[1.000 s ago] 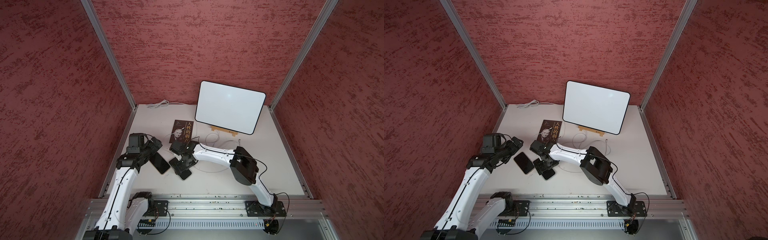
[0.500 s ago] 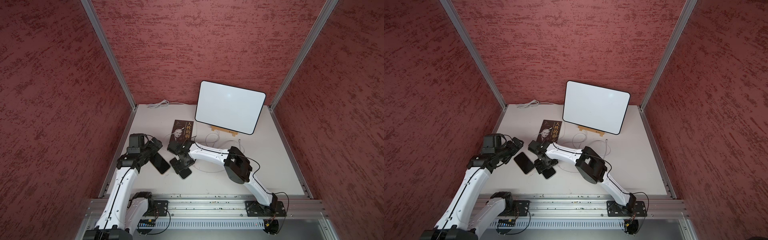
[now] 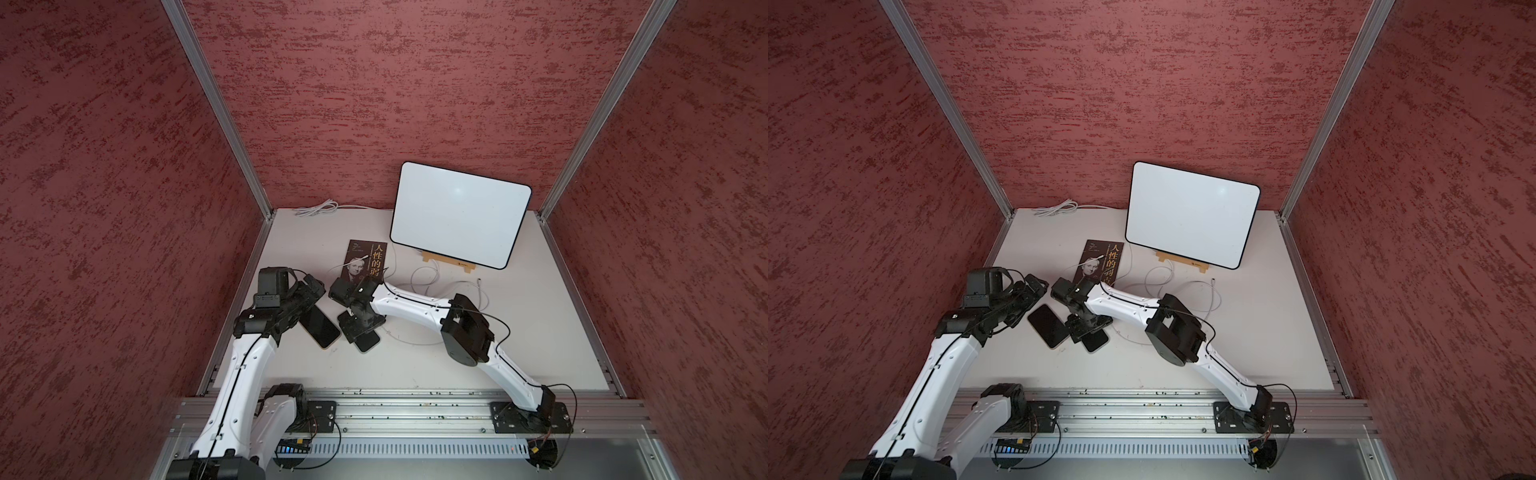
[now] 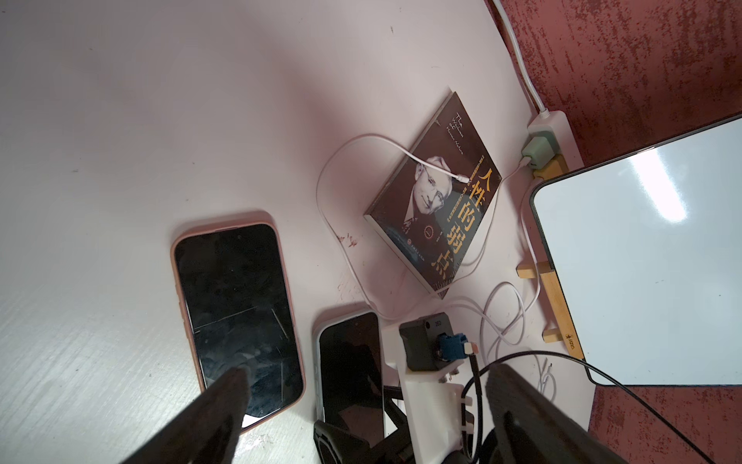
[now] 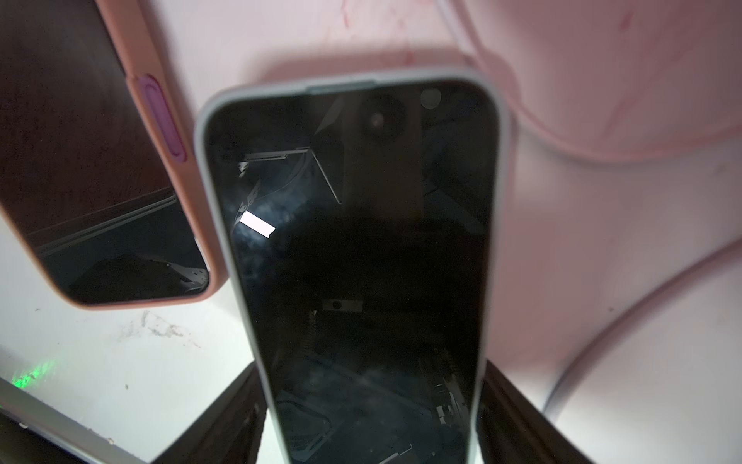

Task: Unplug the charging cable from the phone
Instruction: Place the phone at the center of the board, then reset both arms

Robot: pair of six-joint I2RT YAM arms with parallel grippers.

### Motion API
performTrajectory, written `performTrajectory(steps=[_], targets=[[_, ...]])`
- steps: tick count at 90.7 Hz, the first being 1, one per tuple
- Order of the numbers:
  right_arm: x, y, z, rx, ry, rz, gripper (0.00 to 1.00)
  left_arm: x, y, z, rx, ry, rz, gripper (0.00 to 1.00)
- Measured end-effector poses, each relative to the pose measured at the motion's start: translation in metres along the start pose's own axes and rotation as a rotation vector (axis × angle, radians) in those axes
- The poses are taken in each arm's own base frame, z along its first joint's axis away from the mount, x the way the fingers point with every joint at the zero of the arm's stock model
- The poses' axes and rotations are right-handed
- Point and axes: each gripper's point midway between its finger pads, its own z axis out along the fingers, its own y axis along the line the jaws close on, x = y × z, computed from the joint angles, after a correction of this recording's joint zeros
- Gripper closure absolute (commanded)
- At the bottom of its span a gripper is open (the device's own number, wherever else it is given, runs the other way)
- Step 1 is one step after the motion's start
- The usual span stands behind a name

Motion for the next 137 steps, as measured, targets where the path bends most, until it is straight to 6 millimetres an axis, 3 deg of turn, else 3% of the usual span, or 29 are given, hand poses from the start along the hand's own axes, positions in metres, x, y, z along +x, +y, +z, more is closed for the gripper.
performTrajectory(steps=[29, 46, 58, 70, 87, 100, 111, 130, 137], targets=[[-0.010, -0.010, -0.014, 0.007, -0.056, 0.016, 0.01, 0.001, -0.002, 0.003, 0.010, 0.013, -0.001, 0.03], [-0.010, -0.018, -0.048, 0.002, -0.134, 0.024, 0.01, 0.001, -0.003, 0.005, 0.010, 0.021, 0.000, 0.03], [-0.006, -0.038, -0.086, -0.005, -0.224, 0.060, 0.01, 0.006, -0.006, 0.011, 0.009, 0.048, 0.019, 0.01], [-0.008, -0.076, -0.134, 0.006, -0.371, 0.135, 0.01, 0.019, -0.021, 0.023, 0.014, 0.113, 0.086, 0.00], [0.008, -0.161, -0.184, 0.108, -0.559, 0.295, 0.01, 0.029, -0.049, 0.040, 0.012, 0.153, 0.217, 0.00], [0.035, -0.232, -0.201, 0.215, -0.646, 0.443, 0.01, 0.021, -0.068, 0.048, 0.021, 0.103, 0.312, 0.00], [0.062, -0.281, -0.213, 0.322, -0.733, 0.535, 0.01, 0.008, -0.074, 0.054, 0.042, 0.024, 0.387, 0.00], [0.099, -0.329, -0.219, 0.460, -0.908, 0.604, 0.01, -0.008, -0.065, 0.065, 0.038, -0.117, 0.522, 0.00], [0.111, -0.348, -0.218, 0.544, -0.945, 0.634, 0.01, -0.025, -0.061, 0.069, 0.018, -0.172, 0.543, 0.00]])
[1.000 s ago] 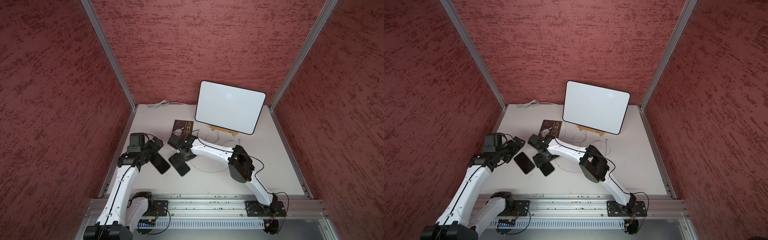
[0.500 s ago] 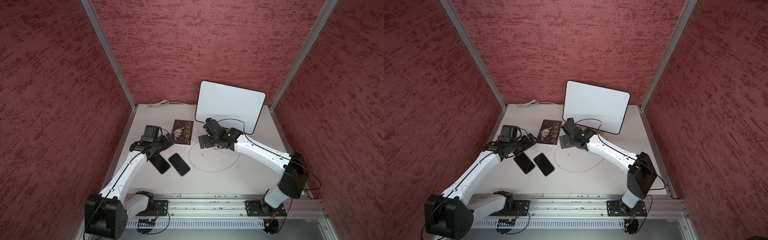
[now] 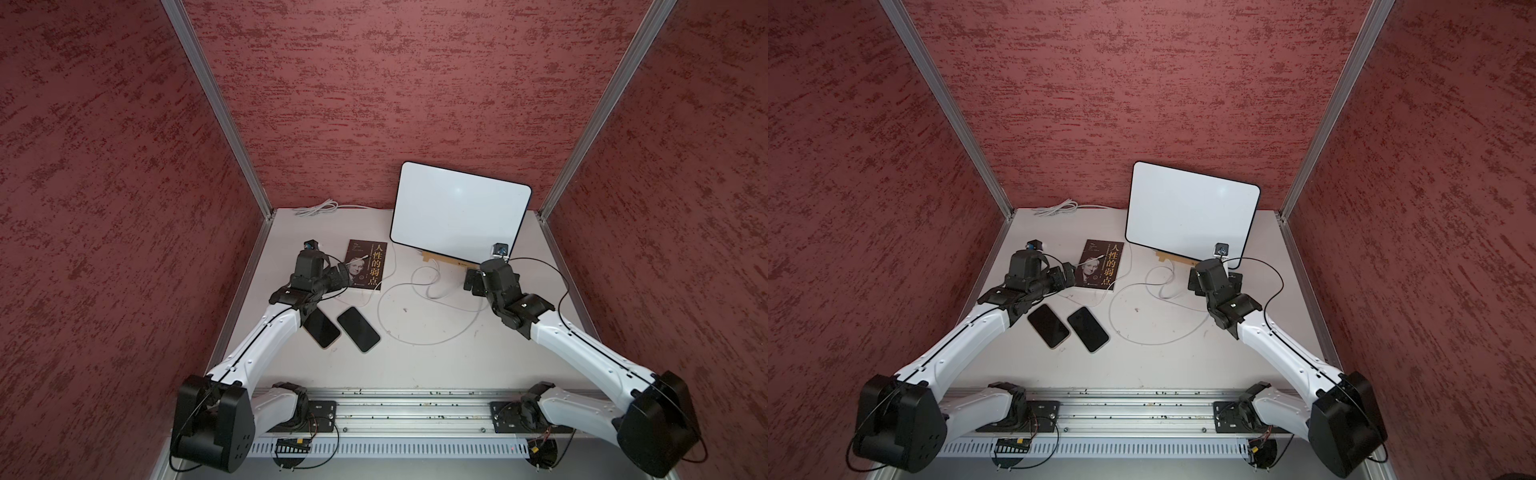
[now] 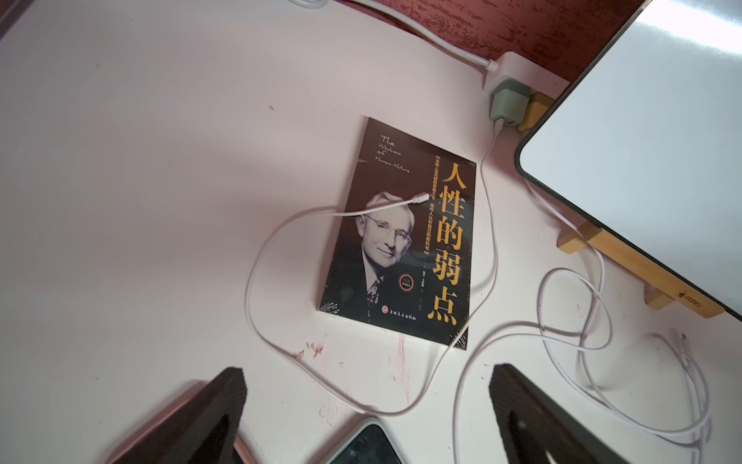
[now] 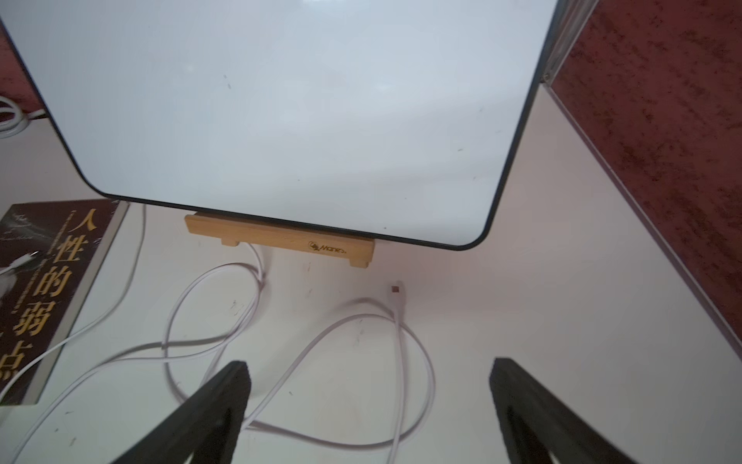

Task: Unplug the charging cable from the phone
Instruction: Reset both arms

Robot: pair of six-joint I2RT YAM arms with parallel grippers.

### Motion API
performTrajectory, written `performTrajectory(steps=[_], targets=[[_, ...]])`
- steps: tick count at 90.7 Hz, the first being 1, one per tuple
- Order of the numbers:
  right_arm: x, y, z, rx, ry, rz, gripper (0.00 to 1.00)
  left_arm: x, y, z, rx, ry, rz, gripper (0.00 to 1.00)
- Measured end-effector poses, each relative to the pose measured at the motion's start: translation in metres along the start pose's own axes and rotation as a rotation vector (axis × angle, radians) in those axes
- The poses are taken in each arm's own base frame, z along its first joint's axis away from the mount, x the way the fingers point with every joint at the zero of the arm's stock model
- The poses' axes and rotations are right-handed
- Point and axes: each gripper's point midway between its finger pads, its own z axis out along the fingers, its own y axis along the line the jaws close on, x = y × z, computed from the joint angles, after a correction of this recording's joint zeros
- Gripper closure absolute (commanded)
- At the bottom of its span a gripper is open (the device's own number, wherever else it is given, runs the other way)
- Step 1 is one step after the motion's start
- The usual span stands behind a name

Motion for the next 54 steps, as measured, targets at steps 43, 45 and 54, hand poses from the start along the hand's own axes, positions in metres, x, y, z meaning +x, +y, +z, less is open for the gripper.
performTrajectory(steps=[43, 45, 54], targets=[[-0.002, -0.071, 0.027, 0.247, -0.175, 0.008, 0.01, -0.017, 0.074, 0.047, -0.183, -0.165, 0.124, 0.00], [-0.005, -0.074, 0.026, 0.252, -0.185, 0.014, 0.01, -0.017, 0.075, 0.049, -0.188, -0.170, 0.133, 0.00], [-0.010, -0.090, 0.027, 0.285, -0.219, 0.050, 0.01, -0.012, 0.081, 0.056, -0.188, -0.207, 0.159, 0.00]])
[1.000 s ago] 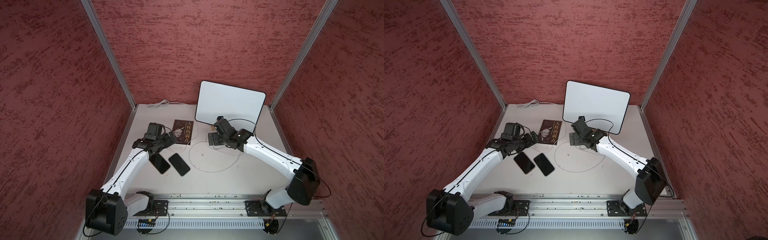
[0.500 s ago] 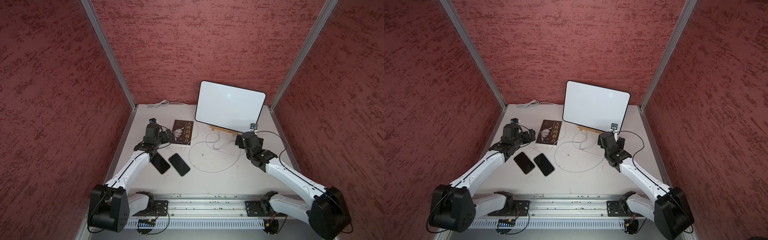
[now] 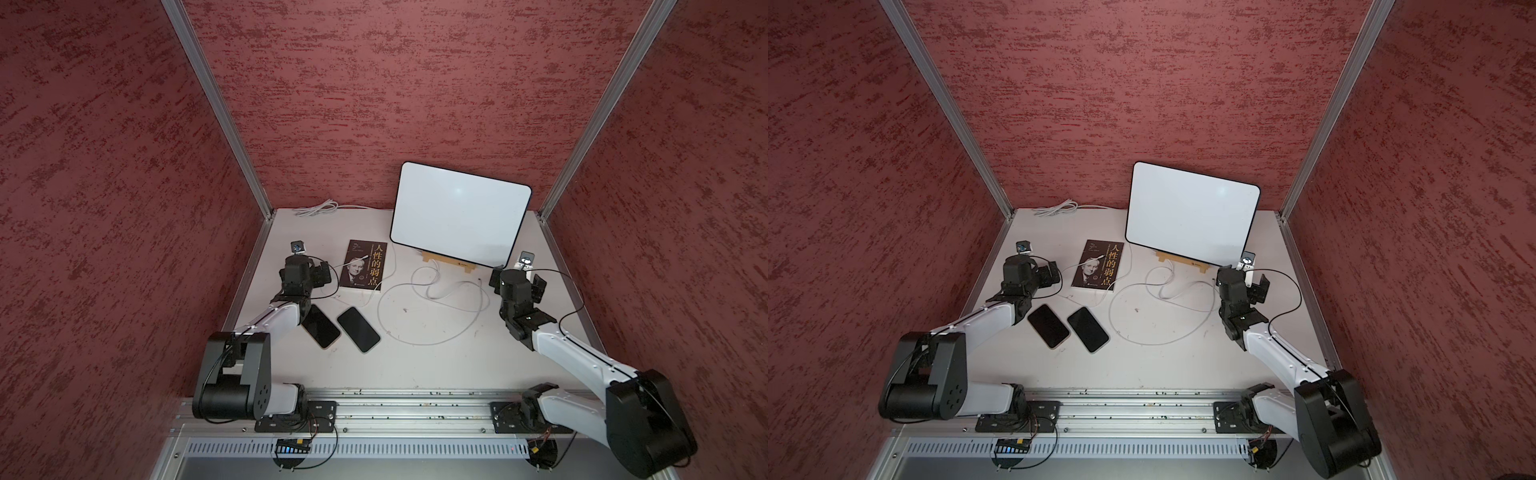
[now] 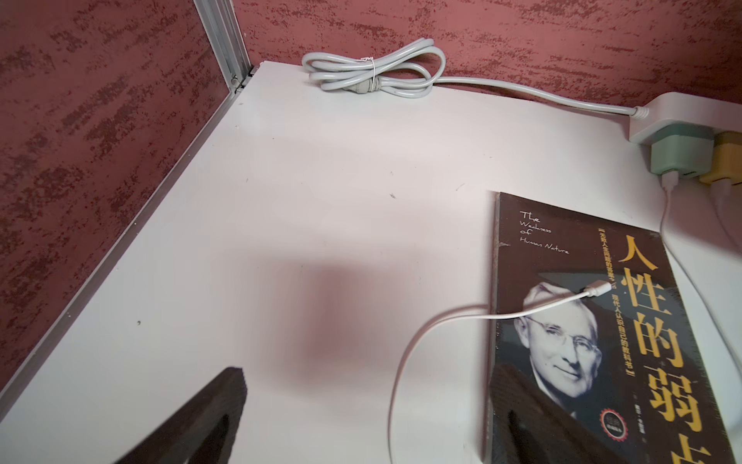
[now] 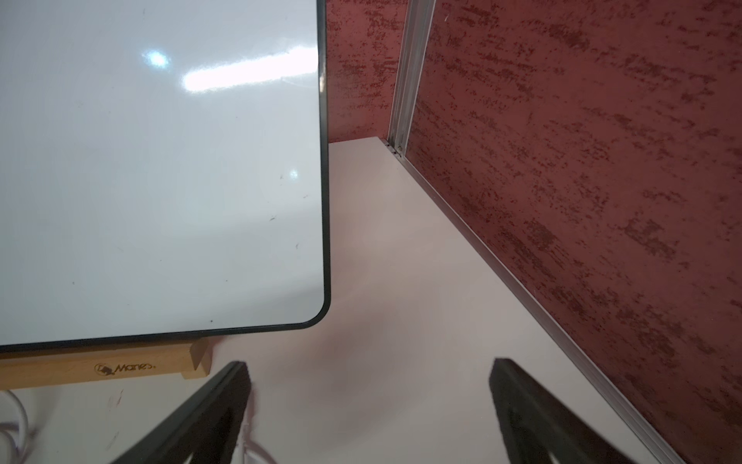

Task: Unplug the charging cable from the phone
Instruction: Reset both arms

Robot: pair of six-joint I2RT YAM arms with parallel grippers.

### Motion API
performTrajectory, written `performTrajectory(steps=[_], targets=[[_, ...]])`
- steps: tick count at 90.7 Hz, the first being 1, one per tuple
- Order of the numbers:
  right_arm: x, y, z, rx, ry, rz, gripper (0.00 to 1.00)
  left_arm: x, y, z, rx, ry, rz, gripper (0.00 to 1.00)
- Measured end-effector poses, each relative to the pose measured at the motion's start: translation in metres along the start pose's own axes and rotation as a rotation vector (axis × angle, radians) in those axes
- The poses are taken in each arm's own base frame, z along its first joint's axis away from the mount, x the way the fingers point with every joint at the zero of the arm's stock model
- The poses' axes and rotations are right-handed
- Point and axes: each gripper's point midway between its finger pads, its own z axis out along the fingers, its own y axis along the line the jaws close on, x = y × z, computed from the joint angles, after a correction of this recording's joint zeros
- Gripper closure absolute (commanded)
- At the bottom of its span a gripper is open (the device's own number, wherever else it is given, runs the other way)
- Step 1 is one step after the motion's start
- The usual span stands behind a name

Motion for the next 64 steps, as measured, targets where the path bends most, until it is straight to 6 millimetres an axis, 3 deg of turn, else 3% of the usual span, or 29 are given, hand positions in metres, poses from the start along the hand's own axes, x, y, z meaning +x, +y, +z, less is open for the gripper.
performTrajectory(steps=[14, 25, 33, 64], targets=[[0.017, -0.017, 0.013, 0.020, -0.030, 0.013, 0.01, 0.014, -0.006, 0.001, 0.054, -0.059, 0.018, 0.00], [0.047, -0.010, 0.021, -0.028, -0.026, -0.048, 0.01, 0.023, -0.008, 0.002, 0.087, -0.128, 0.023, 0.00], [0.050, -0.002, 0.027, -0.071, -0.061, -0.062, 0.01, 0.031, -0.007, 0.004, 0.085, -0.127, 0.024, 0.00], [0.052, 0.024, 0.043, -0.260, -0.105, -0.072, 0.01, -0.002, -0.009, -0.003, 0.063, -0.272, 0.017, 0.00]])
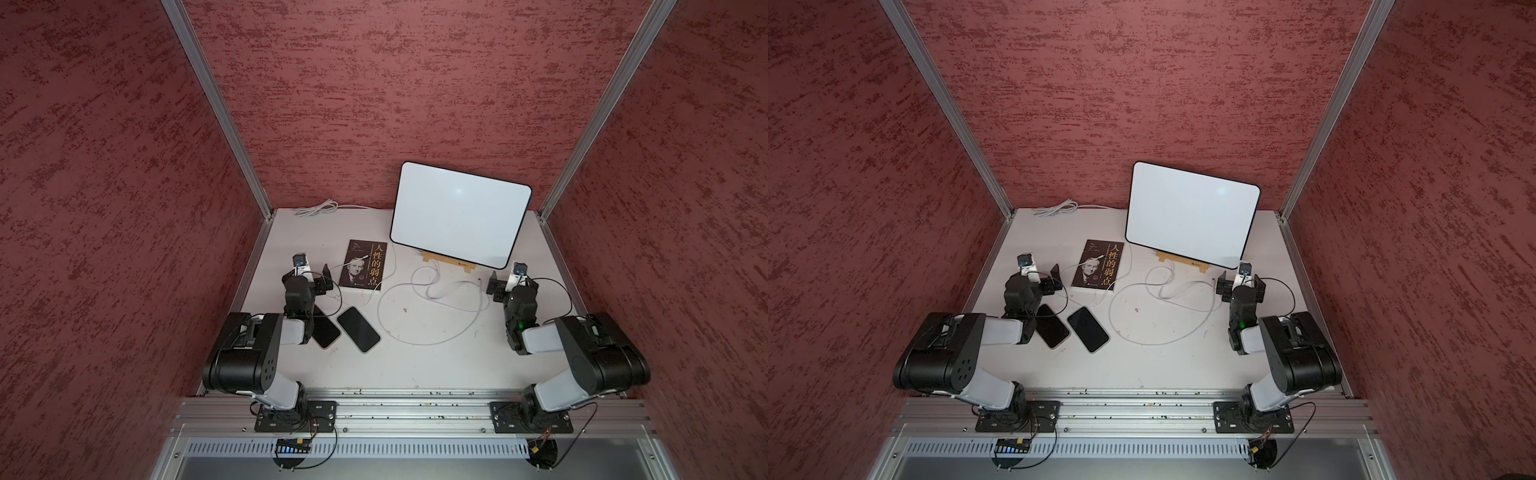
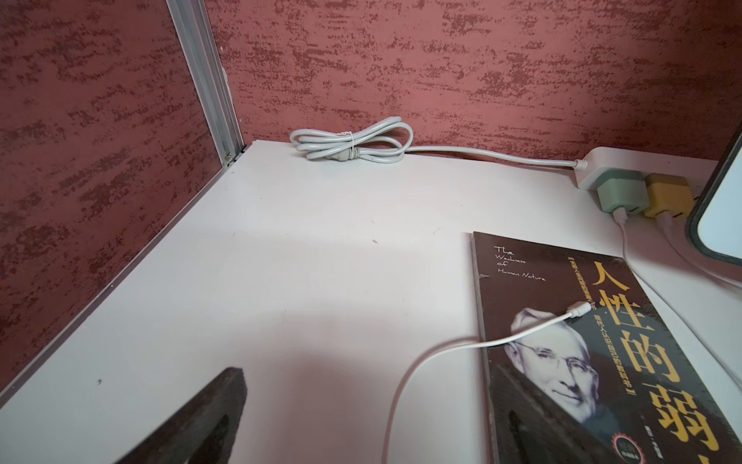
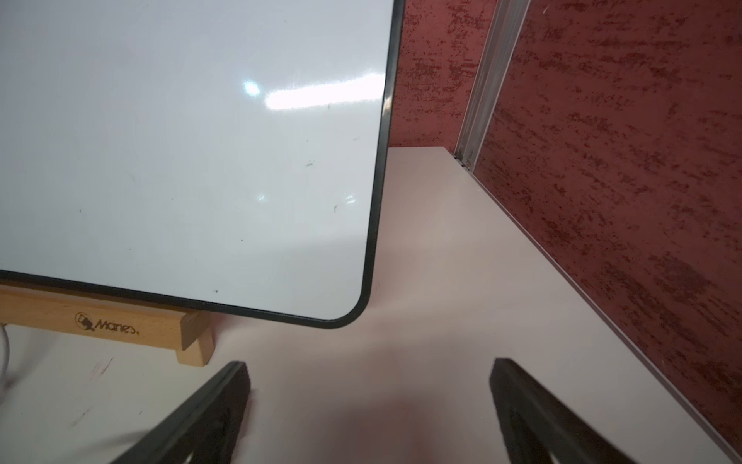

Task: Unplug the charging cable from the phone
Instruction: Reset both arms

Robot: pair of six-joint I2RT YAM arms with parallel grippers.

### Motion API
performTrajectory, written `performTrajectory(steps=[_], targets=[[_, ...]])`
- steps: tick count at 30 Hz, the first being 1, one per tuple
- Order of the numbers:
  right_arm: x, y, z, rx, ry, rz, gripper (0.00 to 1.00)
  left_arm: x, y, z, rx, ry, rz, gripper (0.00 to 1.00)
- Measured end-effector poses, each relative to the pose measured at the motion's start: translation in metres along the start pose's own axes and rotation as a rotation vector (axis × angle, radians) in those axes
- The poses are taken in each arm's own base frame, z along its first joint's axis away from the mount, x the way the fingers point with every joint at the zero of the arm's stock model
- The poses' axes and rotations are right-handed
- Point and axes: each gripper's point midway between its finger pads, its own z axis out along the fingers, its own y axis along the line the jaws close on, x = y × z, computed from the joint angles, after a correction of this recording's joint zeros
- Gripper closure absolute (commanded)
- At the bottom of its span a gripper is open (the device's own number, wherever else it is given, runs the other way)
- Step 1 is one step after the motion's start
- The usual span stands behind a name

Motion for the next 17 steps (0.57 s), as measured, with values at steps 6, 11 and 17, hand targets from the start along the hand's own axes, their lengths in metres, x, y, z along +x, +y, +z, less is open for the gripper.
performTrajectory(steps=[6, 11, 17], targets=[[-0.011, 0.011, 0.007, -0.050, -0.017, 0.000, 0.01, -0.004, 0.002, -0.001, -0.018, -0.022, 0.005, 0.00], [-0.016, 0.015, 0.010, -0.071, -0.023, -0.002, 0.01, -0.007, 0.003, -0.001, -0.022, -0.031, 0.006, 0.00], [-0.012, 0.013, 0.013, -0.075, 0.004, -0.004, 0.01, -0.008, 0.003, -0.001, -0.022, -0.039, 0.005, 0.00]])
